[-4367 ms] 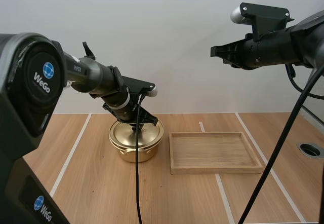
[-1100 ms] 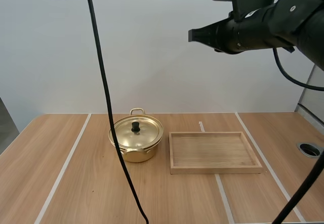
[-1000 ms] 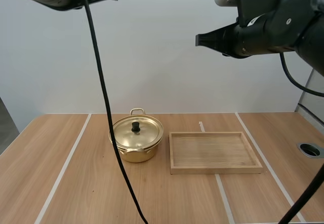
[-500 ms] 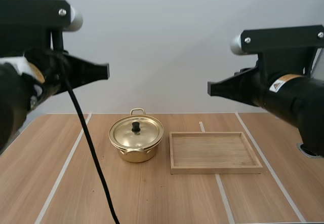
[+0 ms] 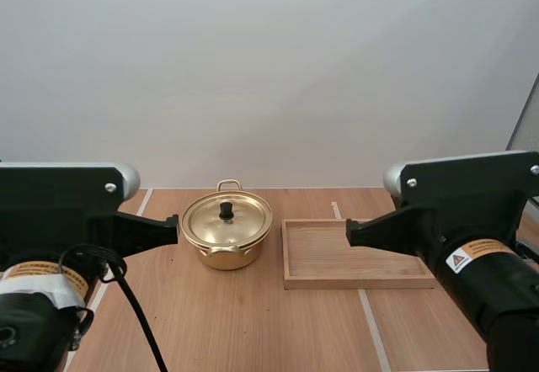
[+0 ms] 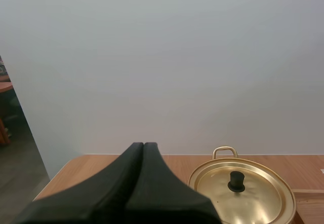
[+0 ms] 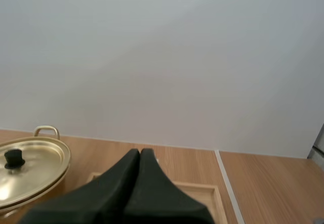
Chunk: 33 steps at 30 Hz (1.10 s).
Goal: Open the pot, put the grape inside, and close it
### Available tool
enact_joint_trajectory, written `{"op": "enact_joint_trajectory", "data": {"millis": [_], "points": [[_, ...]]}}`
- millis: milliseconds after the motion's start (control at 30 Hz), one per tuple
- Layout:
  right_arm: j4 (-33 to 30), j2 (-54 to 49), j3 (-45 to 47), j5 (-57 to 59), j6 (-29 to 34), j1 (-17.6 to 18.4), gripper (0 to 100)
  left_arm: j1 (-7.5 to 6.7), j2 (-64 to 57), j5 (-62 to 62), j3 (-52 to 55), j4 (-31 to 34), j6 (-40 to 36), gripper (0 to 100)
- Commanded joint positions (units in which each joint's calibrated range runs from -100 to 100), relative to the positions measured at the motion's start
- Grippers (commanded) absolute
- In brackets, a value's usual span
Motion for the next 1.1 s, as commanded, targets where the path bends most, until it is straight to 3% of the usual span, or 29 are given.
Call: {"op": "enact_joint_trajectory", "data": {"millis": [0,233,533,1067], "points": [[-1.08,-0.59,5.69,-7.06,-0.66,-0.17,0,0.07,-0.49,-7.38,5.44,1.04,-0.49,0],[-2.04,-1.69,14.29,-9.05,-0.36,-0.25,0,0.07,-0.49,-17.59,15.20,2.25,-0.56,0],[3.56,-2.61,14.71,-2.91,-0.36,-1.65,0,2.48,-0.49,-17.75,20.38,2.25,-5.42,0],[1.98,-2.61,17.69,-1.41,-3.33,-1.71,0,2.48,-0.49,-10.51,20.38,2.41,-5.85,0]]}}
